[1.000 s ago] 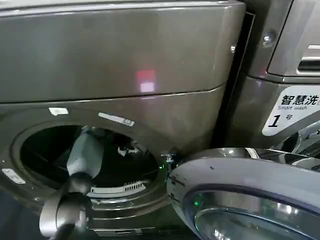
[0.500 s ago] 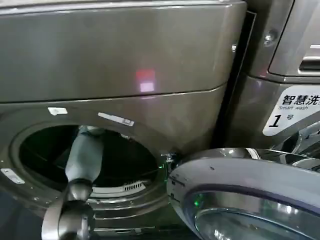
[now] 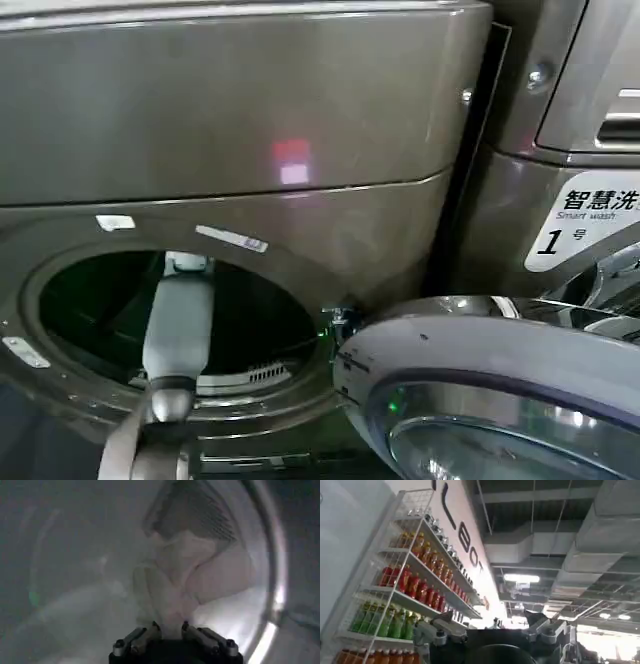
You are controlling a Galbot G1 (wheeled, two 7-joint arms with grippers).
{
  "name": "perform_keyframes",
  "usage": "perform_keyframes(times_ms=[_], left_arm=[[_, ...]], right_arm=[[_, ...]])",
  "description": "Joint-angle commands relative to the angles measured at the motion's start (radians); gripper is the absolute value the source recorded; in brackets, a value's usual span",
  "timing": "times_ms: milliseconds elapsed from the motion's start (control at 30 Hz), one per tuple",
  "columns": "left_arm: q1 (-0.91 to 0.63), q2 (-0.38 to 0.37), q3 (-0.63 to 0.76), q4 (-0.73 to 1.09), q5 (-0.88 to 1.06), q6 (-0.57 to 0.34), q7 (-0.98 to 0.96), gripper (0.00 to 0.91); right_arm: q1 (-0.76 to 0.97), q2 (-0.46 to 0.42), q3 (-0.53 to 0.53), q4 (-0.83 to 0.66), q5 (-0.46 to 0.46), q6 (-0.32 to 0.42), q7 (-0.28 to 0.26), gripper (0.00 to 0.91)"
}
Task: Grasp the clothes from the dryer.
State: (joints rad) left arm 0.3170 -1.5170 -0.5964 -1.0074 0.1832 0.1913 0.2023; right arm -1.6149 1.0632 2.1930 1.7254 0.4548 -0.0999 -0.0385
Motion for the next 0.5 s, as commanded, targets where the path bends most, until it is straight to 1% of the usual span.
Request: perform_keyframes(times_ms=[33,233,367,500], left_arm=[[0.022,-0.007,0.006,-0.038,-0.159,0.040,-0.163,0.000],[0.028,-0.007,0.013,-0.032,-0.152,0.042,-0.148,0.000],[0.024,-0.008,0.015,-0.029,-0.153,0.043,-0.137,0.000],[0.016,-0.004,0.014,-0.019,-0.158,0.039,-0.123,0.000]], right_arm=[[0.000,0.001,0.005,-0.002,0.008,0.004,0.003,0.907],[-0.003,0.008,0.011,-0.006,0.014,-0.005,0.005,0.907],[0.003,0.007,0.034,0.012,0.049,-0.050,0.001,0.907],[0.006,0.002,0.045,0.012,0.047,-0.071,0.016,0.907]])
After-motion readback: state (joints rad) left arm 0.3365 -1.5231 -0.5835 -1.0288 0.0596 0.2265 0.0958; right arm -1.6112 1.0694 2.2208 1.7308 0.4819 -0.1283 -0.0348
